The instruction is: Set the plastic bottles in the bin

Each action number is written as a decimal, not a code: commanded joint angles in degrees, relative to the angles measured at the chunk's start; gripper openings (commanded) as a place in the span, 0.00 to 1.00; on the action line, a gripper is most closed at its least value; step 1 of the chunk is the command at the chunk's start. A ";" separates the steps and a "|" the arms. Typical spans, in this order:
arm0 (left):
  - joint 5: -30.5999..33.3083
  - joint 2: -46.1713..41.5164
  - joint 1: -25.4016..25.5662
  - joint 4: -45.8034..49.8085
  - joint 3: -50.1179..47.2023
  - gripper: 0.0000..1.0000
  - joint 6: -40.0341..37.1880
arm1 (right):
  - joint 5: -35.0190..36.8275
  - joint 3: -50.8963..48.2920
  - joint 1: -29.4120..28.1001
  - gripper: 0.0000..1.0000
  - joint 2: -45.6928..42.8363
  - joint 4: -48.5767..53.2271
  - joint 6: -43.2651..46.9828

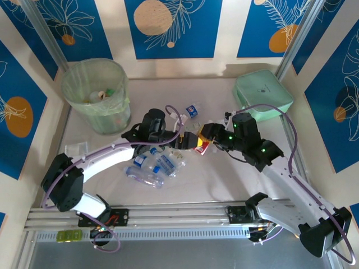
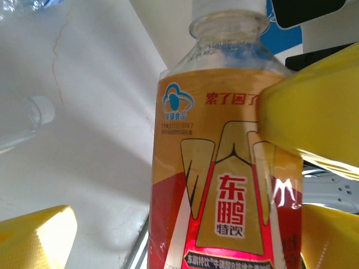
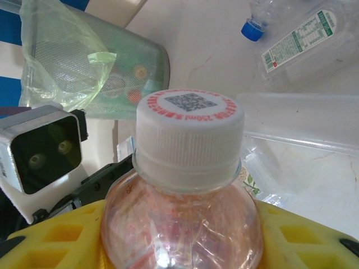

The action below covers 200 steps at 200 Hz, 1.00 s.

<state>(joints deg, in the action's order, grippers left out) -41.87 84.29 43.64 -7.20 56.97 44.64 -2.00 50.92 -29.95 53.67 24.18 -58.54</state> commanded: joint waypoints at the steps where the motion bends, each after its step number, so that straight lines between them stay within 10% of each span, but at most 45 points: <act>1: -3.45 -0.25 0.68 -3.54 -0.72 0.92 -0.34 | -0.27 1.52 -0.80 0.41 -1.28 -1.16 -0.60; 93: -7.01 -2.44 1.09 -9.48 -0.81 0.55 0.88 | -1.25 -0.48 -1.82 0.42 -1.36 -3.66 -1.93; 137: -2.80 -4.44 0.54 -6.04 -0.37 0.54 -0.24 | -0.03 3.28 -1.21 0.93 -2.78 0.66 1.69; 200: 7.39 -9.63 -4.31 8.55 3.57 0.50 -4.89 | 3.73 5.92 1.21 0.94 -9.29 5.96 5.87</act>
<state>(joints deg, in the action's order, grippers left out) -39.05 78.06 42.35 -4.49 57.45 42.37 0.03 54.72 -29.47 47.24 26.94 -55.79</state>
